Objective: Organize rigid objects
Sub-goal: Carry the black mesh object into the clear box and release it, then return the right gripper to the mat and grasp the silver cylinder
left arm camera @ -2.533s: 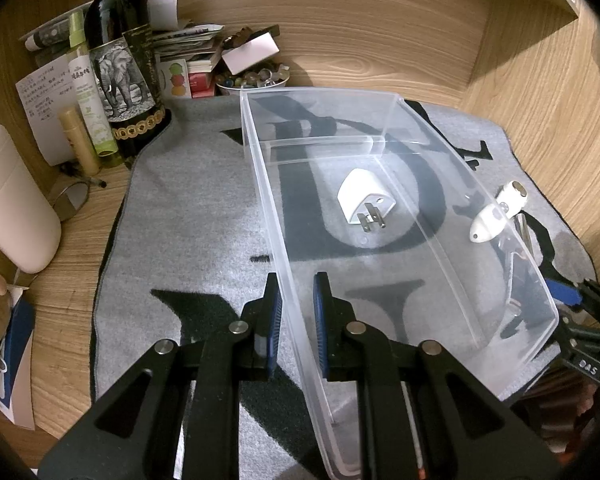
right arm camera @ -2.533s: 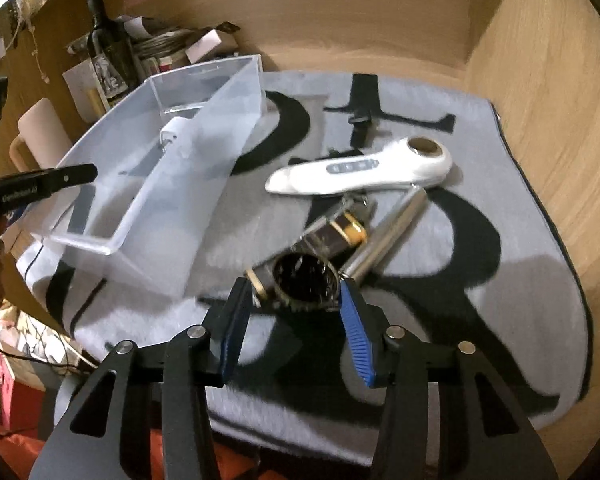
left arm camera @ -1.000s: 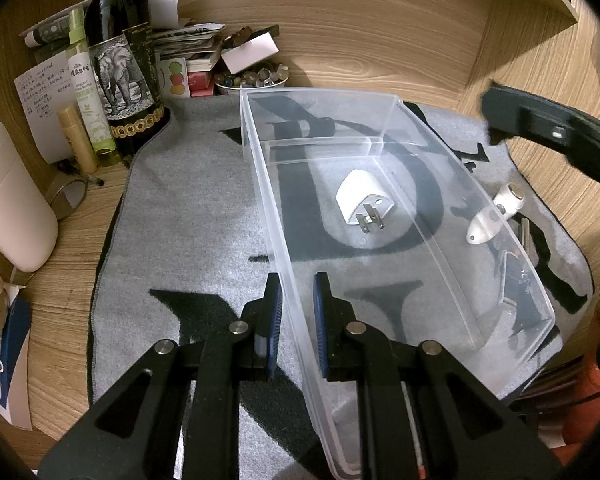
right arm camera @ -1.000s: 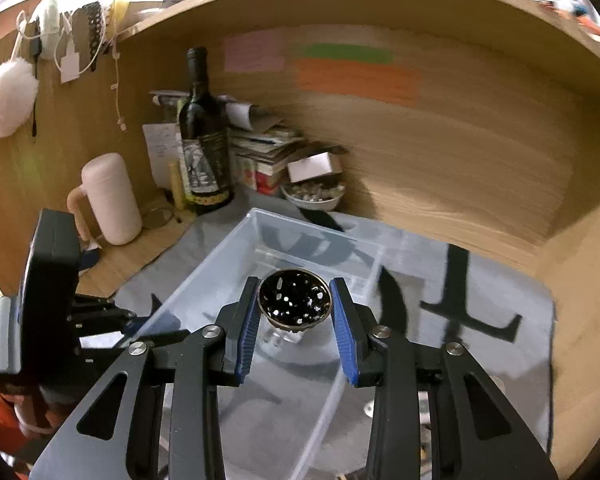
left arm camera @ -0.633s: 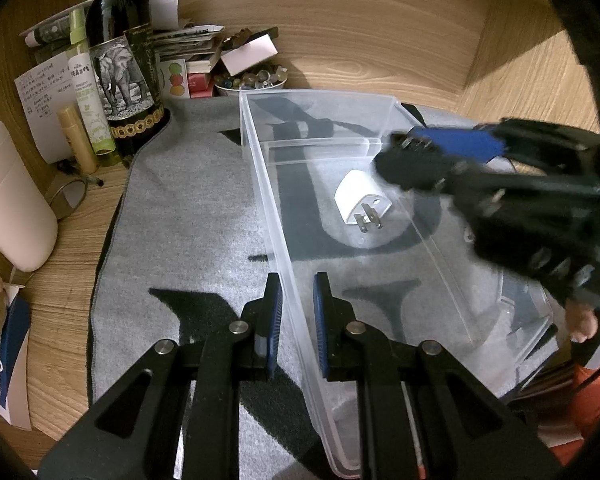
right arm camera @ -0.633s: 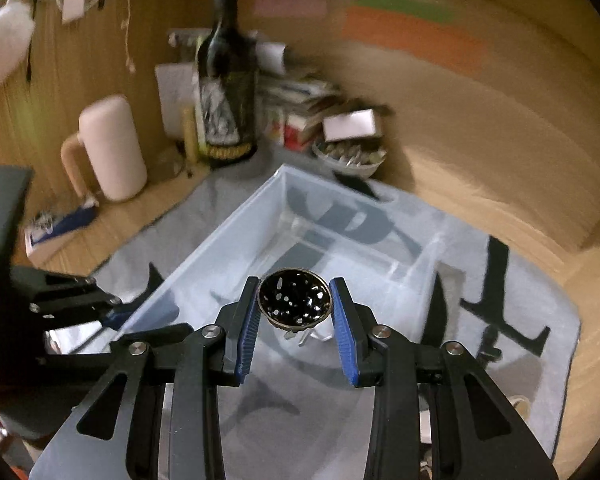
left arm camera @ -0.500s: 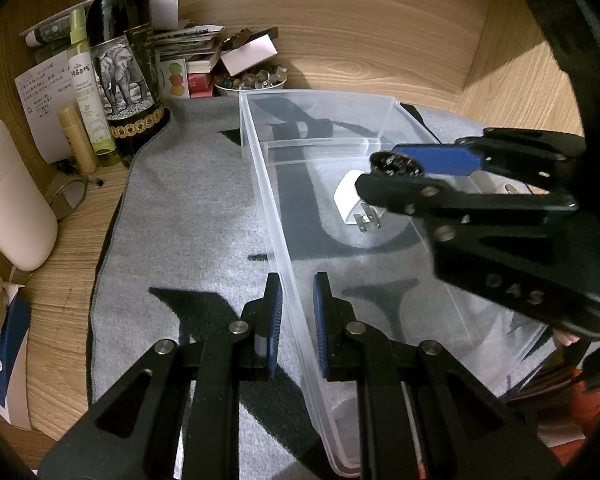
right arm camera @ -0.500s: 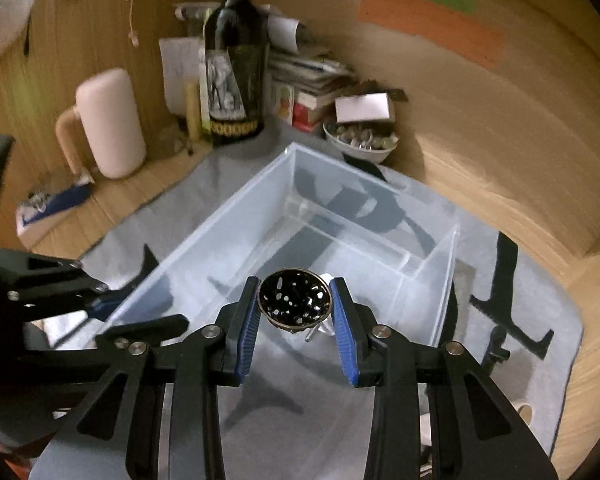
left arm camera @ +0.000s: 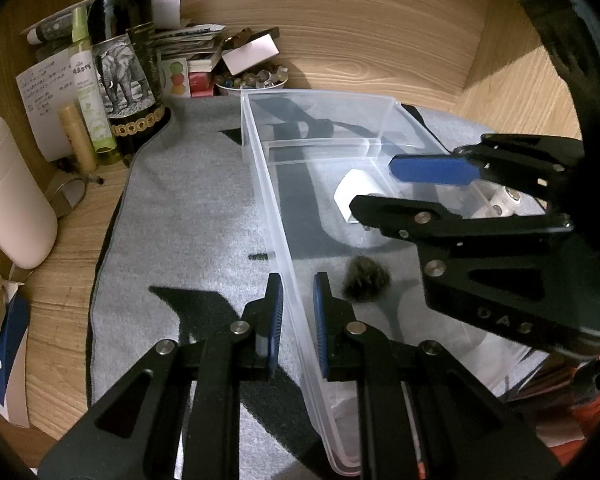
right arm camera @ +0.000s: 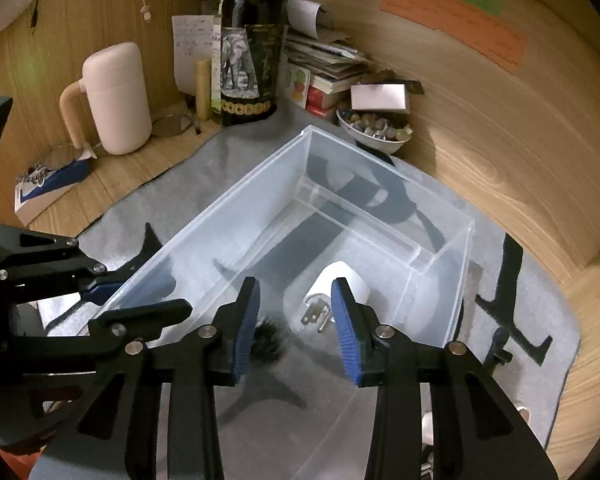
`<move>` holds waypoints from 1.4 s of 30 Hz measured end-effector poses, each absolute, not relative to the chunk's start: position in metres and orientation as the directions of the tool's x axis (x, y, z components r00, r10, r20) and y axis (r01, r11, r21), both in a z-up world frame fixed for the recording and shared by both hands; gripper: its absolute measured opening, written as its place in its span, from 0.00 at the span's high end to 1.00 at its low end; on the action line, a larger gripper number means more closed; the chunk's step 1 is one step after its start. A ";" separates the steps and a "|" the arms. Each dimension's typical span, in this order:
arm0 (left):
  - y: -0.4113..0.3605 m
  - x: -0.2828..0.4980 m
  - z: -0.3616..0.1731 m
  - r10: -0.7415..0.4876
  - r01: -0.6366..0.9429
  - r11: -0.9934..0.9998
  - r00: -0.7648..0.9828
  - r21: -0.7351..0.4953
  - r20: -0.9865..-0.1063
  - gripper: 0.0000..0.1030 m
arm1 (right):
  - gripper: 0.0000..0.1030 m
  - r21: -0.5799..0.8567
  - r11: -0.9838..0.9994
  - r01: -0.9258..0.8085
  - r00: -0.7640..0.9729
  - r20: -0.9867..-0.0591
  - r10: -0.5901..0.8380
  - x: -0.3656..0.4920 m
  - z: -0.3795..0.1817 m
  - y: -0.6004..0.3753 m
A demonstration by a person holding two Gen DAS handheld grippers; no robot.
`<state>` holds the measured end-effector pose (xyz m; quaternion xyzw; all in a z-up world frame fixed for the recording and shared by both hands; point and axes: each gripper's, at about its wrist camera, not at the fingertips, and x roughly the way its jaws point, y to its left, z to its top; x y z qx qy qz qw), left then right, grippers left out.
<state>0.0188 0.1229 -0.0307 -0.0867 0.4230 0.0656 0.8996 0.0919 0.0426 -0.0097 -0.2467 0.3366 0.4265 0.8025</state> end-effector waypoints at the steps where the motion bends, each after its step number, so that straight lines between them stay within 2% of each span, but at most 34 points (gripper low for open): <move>1: 0.123 0.019 -0.031 0.044 -0.192 0.976 0.633 -0.101 -0.773 0.87 | 0.62 -0.111 0.520 -0.847 0.417 -0.746 0.519 0.092 -0.009 0.042; 8: 0.123 0.018 -0.030 0.042 -0.192 0.976 0.634 -0.105 -0.772 0.87 | 0.60 -0.108 0.547 -0.830 0.445 -0.720 0.533 0.094 0.002 0.028; 10: 0.123 0.018 -0.030 0.042 -0.193 0.976 0.633 -0.105 -0.773 0.87 | 0.53 -0.109 0.559 -0.822 0.458 -0.710 0.535 0.094 0.005 0.021; 12: 0.123 0.018 -0.030 0.044 -0.193 0.976 0.633 -0.103 -0.773 0.87 | 0.51 -0.113 0.572 -0.812 0.475 -0.698 0.536 0.094 0.007 0.014; 25: 0.124 0.017 -0.030 0.055 -0.194 0.977 0.632 -0.089 -0.773 0.87 | 0.50 -0.102 0.708 -0.698 0.581 -0.659 0.478 0.109 0.015 -0.052; 42: 0.124 0.017 -0.030 0.056 -0.194 0.977 0.631 -0.087 -0.774 0.87 | 0.50 -0.069 0.874 -0.481 0.606 -0.747 0.274 0.125 -0.040 -0.147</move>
